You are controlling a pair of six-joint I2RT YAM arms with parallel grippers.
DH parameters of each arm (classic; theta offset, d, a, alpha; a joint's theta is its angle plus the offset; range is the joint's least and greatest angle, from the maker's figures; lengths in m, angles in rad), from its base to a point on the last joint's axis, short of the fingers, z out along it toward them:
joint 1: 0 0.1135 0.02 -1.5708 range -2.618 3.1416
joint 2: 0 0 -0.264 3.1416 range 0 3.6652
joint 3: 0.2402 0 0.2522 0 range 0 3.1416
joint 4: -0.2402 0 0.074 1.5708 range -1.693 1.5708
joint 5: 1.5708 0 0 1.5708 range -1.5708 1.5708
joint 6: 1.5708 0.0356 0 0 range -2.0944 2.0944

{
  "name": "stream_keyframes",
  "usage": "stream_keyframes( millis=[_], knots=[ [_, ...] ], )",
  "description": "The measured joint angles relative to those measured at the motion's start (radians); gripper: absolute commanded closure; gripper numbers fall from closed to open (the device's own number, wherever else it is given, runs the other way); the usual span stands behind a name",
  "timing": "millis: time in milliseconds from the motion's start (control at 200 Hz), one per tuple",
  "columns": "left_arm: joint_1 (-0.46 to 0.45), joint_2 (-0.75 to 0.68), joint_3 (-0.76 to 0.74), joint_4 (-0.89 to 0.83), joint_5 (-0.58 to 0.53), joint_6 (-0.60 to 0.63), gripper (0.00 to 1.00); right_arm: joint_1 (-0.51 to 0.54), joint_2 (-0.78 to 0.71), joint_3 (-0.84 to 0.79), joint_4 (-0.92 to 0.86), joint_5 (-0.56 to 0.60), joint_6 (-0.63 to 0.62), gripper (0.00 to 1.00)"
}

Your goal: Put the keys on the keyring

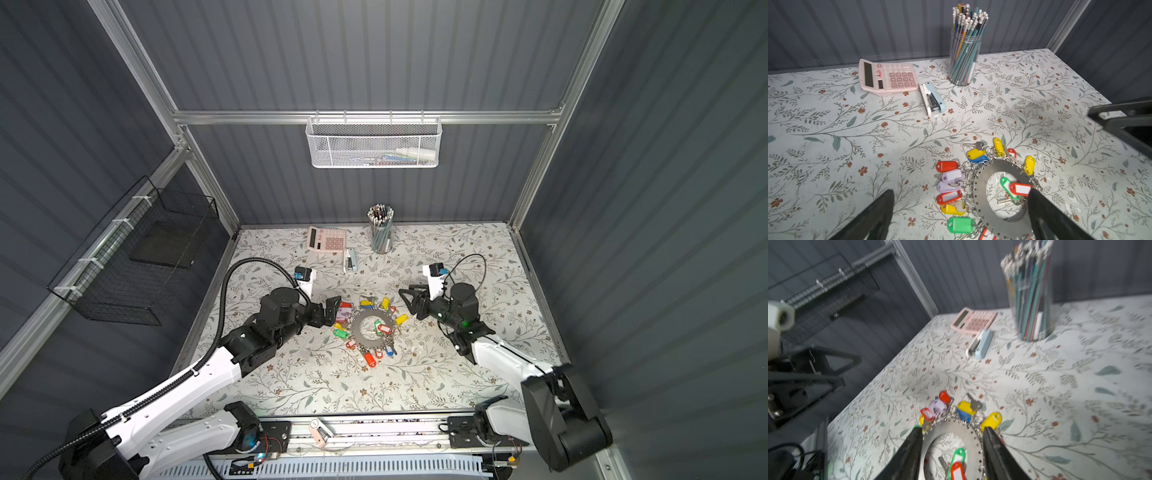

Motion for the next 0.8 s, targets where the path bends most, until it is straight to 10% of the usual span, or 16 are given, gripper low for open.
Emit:
stream_keyframes(
  millis=[165,535,800],
  knots=[
    [0.101,0.002,-0.066,0.069,-0.117,-0.101,0.00,-0.020,-0.204,0.020,-0.165,0.166,-0.045,0.01],
    [0.226,0.266,-0.168,0.328,-0.649,-0.074,0.00,-0.154,-0.312,0.021,-0.314,0.719,-0.079,0.01],
    [0.415,0.532,-0.234,0.673,-0.572,0.123,0.00,-0.313,-0.142,-0.139,-0.089,0.880,-0.142,0.01]
  ],
)
